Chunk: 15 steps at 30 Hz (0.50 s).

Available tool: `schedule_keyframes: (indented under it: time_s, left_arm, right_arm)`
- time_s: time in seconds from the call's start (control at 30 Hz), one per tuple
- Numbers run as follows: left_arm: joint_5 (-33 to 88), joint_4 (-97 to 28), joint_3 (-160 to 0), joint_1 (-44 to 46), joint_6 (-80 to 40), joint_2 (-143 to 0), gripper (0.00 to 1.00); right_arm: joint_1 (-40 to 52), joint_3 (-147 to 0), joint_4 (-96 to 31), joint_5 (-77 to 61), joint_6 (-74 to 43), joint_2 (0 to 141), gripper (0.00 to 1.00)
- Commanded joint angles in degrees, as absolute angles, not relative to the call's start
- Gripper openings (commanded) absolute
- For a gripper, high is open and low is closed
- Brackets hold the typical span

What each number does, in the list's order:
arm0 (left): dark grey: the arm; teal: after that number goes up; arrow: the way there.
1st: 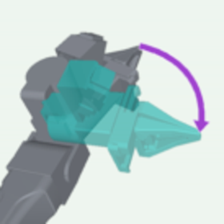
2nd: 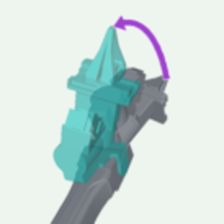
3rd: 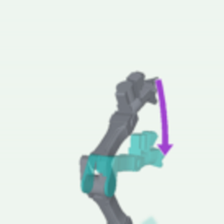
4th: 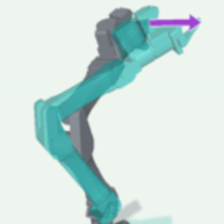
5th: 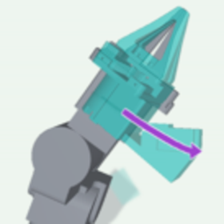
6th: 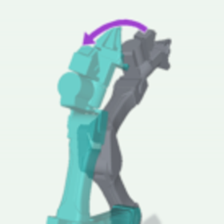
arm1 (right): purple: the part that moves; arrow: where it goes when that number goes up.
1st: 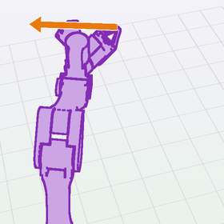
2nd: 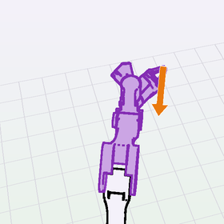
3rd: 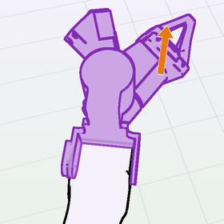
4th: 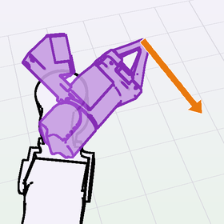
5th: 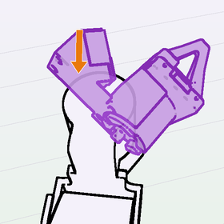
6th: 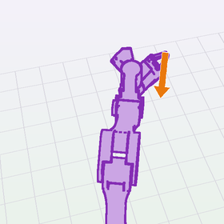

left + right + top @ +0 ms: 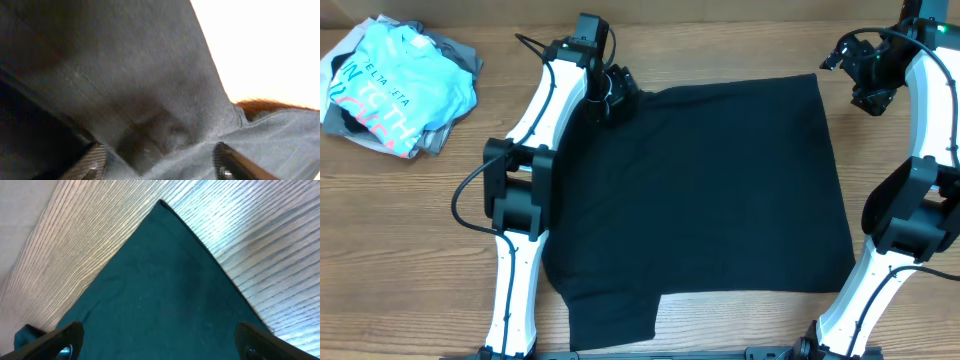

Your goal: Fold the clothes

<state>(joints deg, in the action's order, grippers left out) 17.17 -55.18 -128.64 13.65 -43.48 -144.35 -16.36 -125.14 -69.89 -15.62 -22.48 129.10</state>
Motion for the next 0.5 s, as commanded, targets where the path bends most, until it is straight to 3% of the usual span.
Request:
schedule_keyframes:
  time_s: [0.0,0.2,0.47]
  left_arm:
    - [15.68,-54.35,-129.91,13.37,-43.75,-144.11,0.68]
    - [14.63,-53.93,-129.82,13.43,-43.75,-144.57,0.66]
    - [14.55,-54.11,-129.82,13.08,-43.66,-146.91,0.31]
  right_arm:
    - [-16.1,-124.86,-69.3,-15.11,-22.59,129.32,1.0]
    - [-16.1,-124.86,-68.64,-15.46,-22.59,129.32,1.0]
    - [-16.1,-124.86,-63.77,-15.03,-22.04,129.51,1.0]
